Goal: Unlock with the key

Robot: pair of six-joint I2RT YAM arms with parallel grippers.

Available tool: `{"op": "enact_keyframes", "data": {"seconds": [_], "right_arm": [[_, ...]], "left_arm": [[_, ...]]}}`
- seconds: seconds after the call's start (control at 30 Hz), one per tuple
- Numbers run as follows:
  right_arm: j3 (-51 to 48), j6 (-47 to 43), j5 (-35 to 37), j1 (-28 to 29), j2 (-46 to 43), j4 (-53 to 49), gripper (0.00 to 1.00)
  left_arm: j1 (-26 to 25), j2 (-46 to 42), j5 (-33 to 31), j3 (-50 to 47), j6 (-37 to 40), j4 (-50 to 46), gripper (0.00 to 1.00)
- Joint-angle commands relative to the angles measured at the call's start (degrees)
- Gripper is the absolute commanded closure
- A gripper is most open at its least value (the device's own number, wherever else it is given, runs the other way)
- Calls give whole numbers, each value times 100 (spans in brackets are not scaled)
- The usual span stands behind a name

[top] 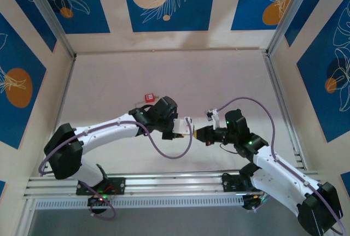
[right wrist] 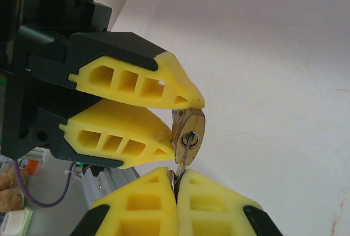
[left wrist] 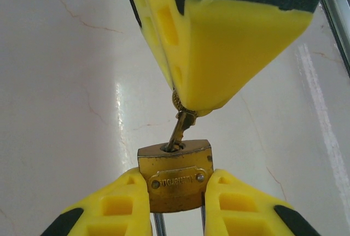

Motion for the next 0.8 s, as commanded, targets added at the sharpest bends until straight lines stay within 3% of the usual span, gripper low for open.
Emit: {"op": "enact_keyframes", "data": {"seconds": [0.0, 0.27, 0.77], "right_arm": [[-90, 34, 164, 54, -153, -148, 100], [-159, 43, 263, 54, -254, -116, 100], [-60, -160, 87, 159, 289, 204, 100]], "left_arm": [[-114, -101, 168, -119, 192, 481, 87], [-78, -119, -67, -204, 302, 494, 88], [-174, -397, 747, 13, -59, 528, 87]]}}
